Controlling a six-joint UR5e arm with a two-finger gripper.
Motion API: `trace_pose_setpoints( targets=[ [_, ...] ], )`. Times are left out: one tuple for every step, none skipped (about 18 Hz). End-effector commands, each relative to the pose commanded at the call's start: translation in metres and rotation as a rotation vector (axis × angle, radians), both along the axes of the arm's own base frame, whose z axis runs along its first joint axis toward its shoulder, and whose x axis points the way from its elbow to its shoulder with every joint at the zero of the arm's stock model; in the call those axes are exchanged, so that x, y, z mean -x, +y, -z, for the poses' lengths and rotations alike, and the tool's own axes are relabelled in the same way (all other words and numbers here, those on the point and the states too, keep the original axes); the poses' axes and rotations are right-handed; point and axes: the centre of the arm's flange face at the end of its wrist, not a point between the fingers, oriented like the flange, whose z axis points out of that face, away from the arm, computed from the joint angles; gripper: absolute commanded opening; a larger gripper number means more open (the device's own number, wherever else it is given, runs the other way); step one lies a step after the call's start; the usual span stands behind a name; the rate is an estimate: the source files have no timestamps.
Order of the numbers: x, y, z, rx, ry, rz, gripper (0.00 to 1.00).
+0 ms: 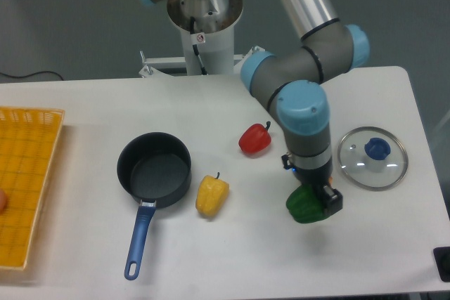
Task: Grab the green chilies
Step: 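Lift the green bell pepper up off the table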
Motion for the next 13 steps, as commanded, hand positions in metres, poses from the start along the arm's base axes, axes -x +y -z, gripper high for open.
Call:
trace_pose_setpoints(
  targets=[
    [0.001, -0.002, 0.004, 0.009, -0.015, 0.003, 0.72],
    [0.002, -0.005, 0.008, 0.016, -0.027, 0.002, 0.72],
    [0.006, -0.010, 0.011, 0.020, -0.037, -0.007, 0.72],
    [0.007, -0.011, 0.013, 0.021, -0.042, -0.010, 0.72],
    [0.010, -0.014, 0.015, 0.021, -0.045, -0.016, 0.72],
    [0.013, -0.017, 0.018, 0.020, -0.052, -0.021, 0.72],
    [0.013, -0.017, 0.018, 0.013, -0.055, -0.021, 0.72],
    [0.013, -0.017, 0.018, 0.007, -0.059, -0.021, 0.73],
    [0.013, -0.017, 0.018, 0.003, -0.061, -0.020, 0.73],
    [0.012, -0.016, 0.018, 0.001, -0.062, -0.018, 0.74],
    [0.012, -0.016, 0.019, 0.003, -0.065, -0.018, 0.75],
    [0.013, -0.017, 0.019, 0.003, -0.065, -0.020, 0.75],
    [0.012, -0.016, 0.020, 0.004, -0.066, -0.018, 0.75]
  ],
)
